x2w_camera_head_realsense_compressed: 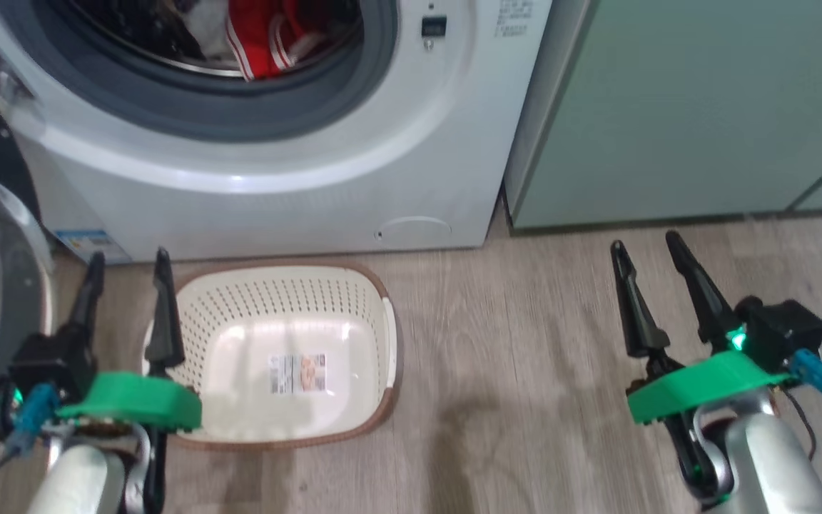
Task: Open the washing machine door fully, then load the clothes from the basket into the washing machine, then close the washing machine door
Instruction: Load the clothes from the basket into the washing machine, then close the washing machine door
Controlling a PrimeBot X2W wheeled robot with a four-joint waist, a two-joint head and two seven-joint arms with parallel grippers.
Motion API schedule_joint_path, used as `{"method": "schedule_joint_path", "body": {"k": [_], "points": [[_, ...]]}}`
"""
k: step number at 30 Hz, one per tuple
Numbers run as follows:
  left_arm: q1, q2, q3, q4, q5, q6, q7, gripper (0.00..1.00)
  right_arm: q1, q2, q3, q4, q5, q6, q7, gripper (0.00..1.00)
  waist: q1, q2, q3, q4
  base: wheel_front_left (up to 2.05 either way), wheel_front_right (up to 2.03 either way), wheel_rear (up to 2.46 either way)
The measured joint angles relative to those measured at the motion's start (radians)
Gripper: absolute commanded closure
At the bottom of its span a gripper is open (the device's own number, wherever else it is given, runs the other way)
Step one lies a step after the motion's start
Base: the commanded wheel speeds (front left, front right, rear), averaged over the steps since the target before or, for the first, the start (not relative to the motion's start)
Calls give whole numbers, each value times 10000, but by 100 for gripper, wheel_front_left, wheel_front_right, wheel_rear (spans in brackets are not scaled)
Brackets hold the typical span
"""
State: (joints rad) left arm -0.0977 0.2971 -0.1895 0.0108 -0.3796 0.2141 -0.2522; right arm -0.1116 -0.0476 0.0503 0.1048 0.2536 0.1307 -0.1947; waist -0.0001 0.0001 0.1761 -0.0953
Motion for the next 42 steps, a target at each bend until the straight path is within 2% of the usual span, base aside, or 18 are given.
{"method": "schedule_joint_path", "body": {"k": [9,16,42], "points": [[670,-205,174,180,138,-130,0,0,769,2,-140,-322,-109,0,380,0,0,0,-932,82,0,0,0],[969,-288,282,318,205,-186,0,0,1052,2,-188,-564,-163,0,562,0,0,0,-1266,70,0,0,0],[999,-360,280,577,203,-267,0,0,1051,4,-190,-656,-163,0,571,0,0,0,-1251,134,0,0,0]]}}
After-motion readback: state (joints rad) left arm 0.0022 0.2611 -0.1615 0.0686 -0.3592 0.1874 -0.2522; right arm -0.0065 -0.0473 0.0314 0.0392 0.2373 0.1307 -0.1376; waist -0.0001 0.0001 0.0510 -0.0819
